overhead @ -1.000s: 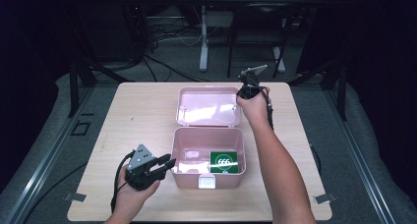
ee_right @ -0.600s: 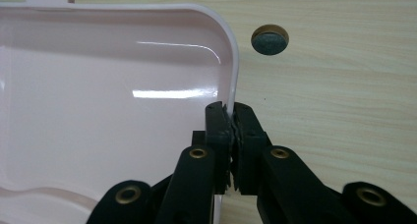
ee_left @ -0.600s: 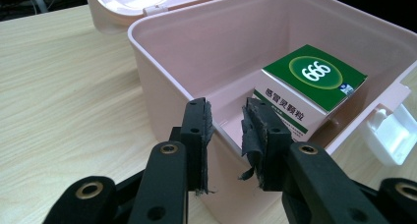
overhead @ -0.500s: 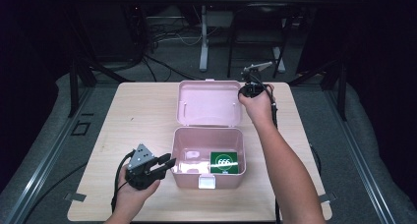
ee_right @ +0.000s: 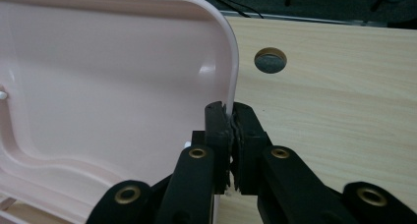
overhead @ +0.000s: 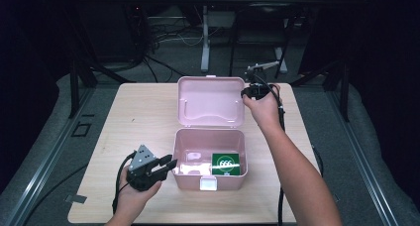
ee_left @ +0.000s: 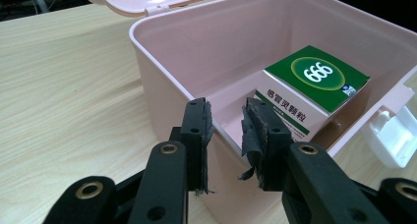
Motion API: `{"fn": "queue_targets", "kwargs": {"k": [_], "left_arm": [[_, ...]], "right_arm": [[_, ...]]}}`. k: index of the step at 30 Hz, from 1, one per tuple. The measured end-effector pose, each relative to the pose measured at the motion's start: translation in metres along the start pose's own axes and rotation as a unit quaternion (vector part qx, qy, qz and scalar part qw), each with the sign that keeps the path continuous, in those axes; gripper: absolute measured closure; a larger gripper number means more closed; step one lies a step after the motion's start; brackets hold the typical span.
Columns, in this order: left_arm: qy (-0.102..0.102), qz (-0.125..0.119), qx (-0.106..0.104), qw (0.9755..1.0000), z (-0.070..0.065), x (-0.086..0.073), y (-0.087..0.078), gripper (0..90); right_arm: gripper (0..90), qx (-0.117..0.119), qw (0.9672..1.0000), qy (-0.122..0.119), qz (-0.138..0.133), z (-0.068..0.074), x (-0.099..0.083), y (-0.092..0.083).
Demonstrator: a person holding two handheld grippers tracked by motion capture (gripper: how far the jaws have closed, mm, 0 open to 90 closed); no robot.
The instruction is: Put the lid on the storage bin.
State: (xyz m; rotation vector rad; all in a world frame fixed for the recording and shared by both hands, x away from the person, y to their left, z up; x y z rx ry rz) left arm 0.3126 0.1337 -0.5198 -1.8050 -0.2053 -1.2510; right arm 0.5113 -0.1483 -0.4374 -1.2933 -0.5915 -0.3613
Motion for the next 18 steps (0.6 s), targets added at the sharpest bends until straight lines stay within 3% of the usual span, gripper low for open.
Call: {"fn": "queue_targets", "kwargs": {"k": [18], "left_arm": [[-0.001,0.0,0.001,1.0,0.0,0.0,0.001,71.1]], "right_arm": [[86.6,0.015,0.9991,-0.025,-0.031,0.008,-0.012,-0.033]]}}
Point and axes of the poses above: each handheld gripper's, and its own axes: y roughly forward along the jaws, x roughly out of its top, z roughly to its left, the point moved 6 cm from there along y, roughly forward along the jaws, and after that the axes turned 6 degrees about z, right-handed, at the moved point
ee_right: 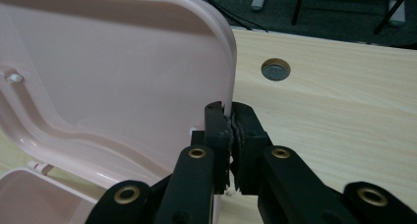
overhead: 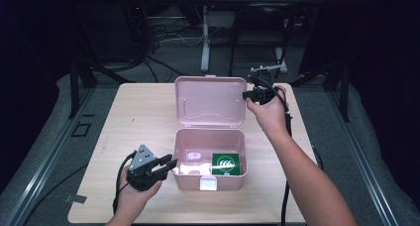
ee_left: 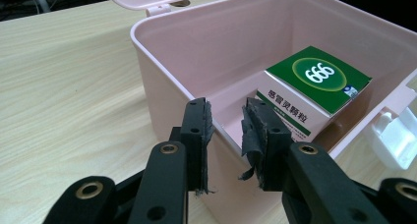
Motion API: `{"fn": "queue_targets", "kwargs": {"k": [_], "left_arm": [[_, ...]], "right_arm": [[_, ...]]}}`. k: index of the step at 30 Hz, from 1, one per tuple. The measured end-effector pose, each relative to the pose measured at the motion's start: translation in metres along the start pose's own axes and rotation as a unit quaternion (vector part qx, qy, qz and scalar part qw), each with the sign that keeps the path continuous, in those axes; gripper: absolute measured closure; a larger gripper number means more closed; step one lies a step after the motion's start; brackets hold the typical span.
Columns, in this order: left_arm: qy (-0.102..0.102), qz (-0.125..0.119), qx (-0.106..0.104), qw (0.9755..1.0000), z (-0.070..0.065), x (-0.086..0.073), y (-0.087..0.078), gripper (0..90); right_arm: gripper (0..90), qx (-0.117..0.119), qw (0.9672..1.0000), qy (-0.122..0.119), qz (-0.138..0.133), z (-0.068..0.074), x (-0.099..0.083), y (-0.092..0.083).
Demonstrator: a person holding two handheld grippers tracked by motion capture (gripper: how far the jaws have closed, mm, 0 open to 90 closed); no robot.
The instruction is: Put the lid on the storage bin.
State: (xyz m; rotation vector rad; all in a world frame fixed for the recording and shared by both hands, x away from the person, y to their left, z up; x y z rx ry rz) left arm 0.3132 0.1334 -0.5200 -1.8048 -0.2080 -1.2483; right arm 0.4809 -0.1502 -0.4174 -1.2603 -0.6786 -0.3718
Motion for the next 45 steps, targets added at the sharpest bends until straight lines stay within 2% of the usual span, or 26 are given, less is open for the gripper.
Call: {"fn": "queue_targets", "kwargs": {"k": [5,11,19,22,32,37,45], "left_arm": [[-0.001,-0.001,0.0,1.0,0.0,0.0,0.0,71.1],[-0.001,-0.001,0.001,1.0,0.0,0.0,0.0,71.0],[-0.002,0.0,0.001,1.0,0.0,0.0,0.0,71.1],[-0.001,0.001,0.001,1.0,0.0,0.0,0.0,71.1],[-0.004,0.005,-0.001,1.0,0.001,0.001,-0.001,71.1],[-0.002,-0.001,0.0,1.0,0.0,0.008,-0.003,70.3],[-0.001,-0.009,0.013,0.9999,0.004,0.024,-0.011,68.5]], "right_arm": [[86.5,0.007,1.0,-0.003,-0.005,0.002,-0.004,-0.007],[86.3,0.008,0.9995,-0.026,-0.013,0.004,-0.01,-0.018],[86.2,0.017,0.9987,-0.041,-0.025,0.007,-0.019,-0.029],[86.2,0.027,0.9982,-0.042,-0.033,0.008,-0.025,-0.034],[86.1,0.034,0.9971,-0.054,-0.041,0.011,-0.036,-0.043],[86.0,0.032,0.9962,-0.064,-0.048,0.013,-0.042,-0.047],[85.8,0.029,0.9945,-0.077,-0.064,0.015,-0.05,-0.051]]}}
Point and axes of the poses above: each handheld gripper's, and its own axes: y roughly forward along the jaws, x roughly out of its top, z roughly to its left, the point moved 6 cm from there along y, roughly forward along the jaws, and after that the axes turned 6 degrees about z, right-handed, at the moved point
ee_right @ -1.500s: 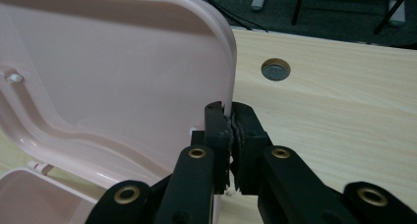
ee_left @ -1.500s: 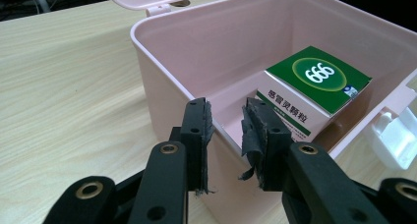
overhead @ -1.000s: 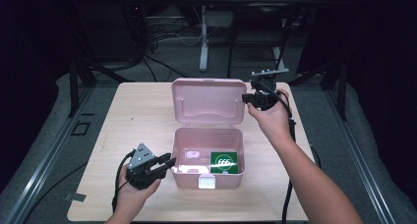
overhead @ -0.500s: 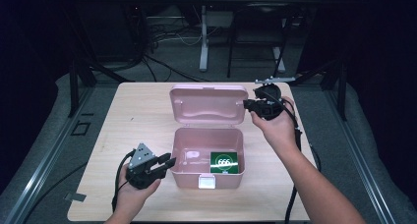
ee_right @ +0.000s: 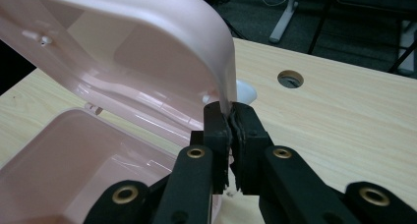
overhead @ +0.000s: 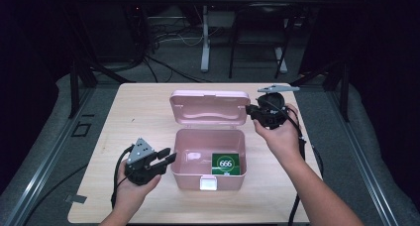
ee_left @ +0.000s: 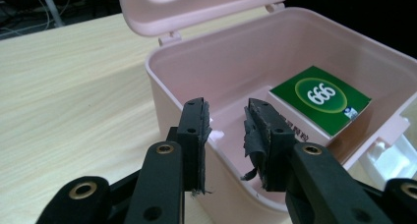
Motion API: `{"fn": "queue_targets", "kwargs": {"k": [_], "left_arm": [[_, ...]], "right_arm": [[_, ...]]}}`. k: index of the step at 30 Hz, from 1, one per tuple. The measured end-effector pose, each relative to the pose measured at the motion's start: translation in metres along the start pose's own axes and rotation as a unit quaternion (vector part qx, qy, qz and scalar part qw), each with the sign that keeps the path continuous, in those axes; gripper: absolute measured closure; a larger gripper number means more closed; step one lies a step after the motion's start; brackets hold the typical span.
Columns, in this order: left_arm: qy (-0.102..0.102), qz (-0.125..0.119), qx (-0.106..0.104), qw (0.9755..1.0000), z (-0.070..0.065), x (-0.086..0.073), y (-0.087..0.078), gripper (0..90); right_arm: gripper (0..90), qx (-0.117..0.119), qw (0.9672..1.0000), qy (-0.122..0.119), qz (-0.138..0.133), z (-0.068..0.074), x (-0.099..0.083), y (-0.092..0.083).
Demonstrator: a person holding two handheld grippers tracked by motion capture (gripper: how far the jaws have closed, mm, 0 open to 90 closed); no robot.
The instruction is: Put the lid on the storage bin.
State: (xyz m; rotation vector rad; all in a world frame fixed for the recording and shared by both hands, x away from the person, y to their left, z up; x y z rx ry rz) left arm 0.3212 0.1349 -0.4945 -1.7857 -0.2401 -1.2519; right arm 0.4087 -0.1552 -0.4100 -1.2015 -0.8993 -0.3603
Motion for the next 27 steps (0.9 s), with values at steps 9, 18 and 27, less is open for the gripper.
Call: {"fn": "queue_targets", "kwargs": {"k": [9,18,27], "left_arm": [[0.001,-0.022,0.014,0.9997,0.007,0.022,-0.012,66.8],[0.001,-0.033,0.031,0.999,0.015,0.039,-0.017,65.9],[0.002,-0.05,0.043,0.9979,0.017,0.06,-0.021,64.6]], "right_arm": [[85.4,-0.005,0.9996,-0.018,-0.021,0.007,-0.015,-0.008],[84.4,0.002,0.9995,-0.025,-0.018,0.011,-0.025,-0.014],[86.8,0.044,0.9985,0.011,-0.031,0.011,-0.04,-0.024]]}}
Point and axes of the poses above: each handheld gripper's, and its own axes: y roughly forward along the jaws, x roughly out of its top, z roughly to its left, the point moved 6 cm from there along y, roughly forward along the jaws, and after that the axes turned 6 degrees about z, right-handed, at the moved point
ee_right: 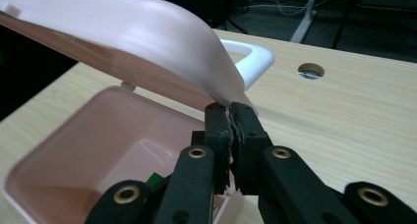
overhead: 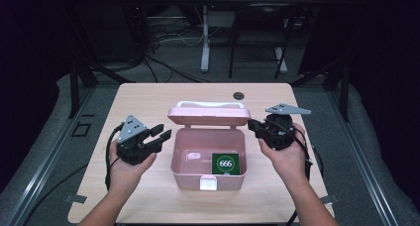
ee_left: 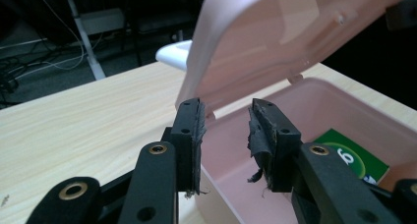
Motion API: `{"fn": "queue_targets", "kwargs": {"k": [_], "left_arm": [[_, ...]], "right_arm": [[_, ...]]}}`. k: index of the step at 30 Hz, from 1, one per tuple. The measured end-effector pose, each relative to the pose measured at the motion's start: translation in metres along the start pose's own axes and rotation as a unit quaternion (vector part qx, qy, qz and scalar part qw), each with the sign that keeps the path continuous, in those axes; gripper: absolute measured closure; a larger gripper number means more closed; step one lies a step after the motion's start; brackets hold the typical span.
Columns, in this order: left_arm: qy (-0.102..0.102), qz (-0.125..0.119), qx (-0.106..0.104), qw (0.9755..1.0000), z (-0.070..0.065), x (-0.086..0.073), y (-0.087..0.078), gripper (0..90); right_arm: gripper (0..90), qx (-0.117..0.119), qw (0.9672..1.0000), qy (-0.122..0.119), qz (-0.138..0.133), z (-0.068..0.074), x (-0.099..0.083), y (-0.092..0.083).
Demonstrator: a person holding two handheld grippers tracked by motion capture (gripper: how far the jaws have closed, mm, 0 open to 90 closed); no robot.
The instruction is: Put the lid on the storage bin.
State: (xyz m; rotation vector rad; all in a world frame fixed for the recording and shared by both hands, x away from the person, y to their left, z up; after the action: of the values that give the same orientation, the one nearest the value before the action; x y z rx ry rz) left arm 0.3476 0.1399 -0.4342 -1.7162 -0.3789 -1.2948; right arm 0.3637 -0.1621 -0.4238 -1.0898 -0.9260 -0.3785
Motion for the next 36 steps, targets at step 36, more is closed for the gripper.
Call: {"fn": "queue_targets", "kwargs": {"k": [36], "left_arm": [[0.026,-0.007,-0.006,0.9996,-0.013,0.013,-0.007,73.3]], "right_arm": [[77.1,-0.014,0.9993,0.031,-0.018,-0.024,-0.027,-0.007]]}}
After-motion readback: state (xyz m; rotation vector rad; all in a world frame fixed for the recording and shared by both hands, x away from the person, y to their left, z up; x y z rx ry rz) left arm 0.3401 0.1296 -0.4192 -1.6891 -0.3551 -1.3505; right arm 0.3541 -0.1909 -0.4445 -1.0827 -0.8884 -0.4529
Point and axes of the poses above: each handheld gripper's, and its own axes: y roughly forward along the jaws, x roughly out of its top, z roughly to its left, the point moved 6 cm from there along y, roughly forward along the jaws, and after that the axes turned 6 degrees about z, right-handed, at the moved point
